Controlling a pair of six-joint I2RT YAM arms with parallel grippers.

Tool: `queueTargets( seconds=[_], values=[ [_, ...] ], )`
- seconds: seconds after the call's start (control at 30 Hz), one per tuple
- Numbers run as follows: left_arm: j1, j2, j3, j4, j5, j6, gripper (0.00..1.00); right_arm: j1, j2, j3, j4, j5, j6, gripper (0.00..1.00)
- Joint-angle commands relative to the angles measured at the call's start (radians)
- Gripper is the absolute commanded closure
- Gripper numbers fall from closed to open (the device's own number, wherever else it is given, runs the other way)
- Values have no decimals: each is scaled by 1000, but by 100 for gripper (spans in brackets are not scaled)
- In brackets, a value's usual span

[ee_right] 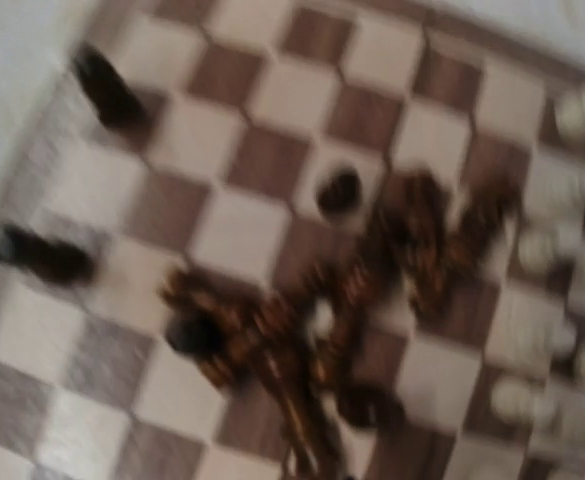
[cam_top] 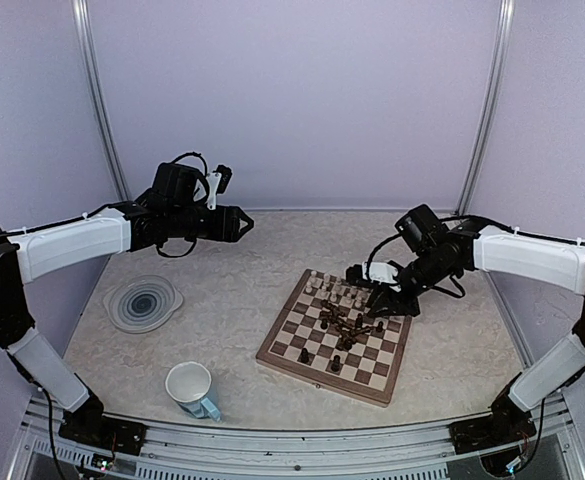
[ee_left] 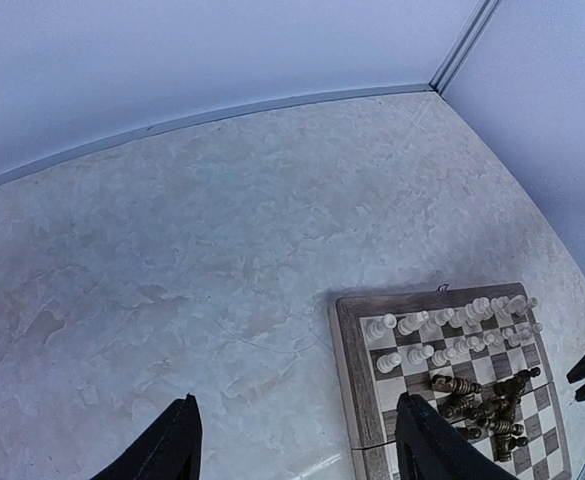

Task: Set up the chess pieces on the board
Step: Pick up the pawn from the chessboard.

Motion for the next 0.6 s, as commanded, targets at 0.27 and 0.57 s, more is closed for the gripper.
queueTargets(
  seconds=[0.27, 0.57],
  values=[
    [-4, 10, 33, -4, 9, 11, 34, -38, 11, -115, 43, 123, 13, 67],
    [-7, 10, 34, -8, 8, 15, 34, -44, 64, -124, 87, 225, 29, 64]
  ],
)
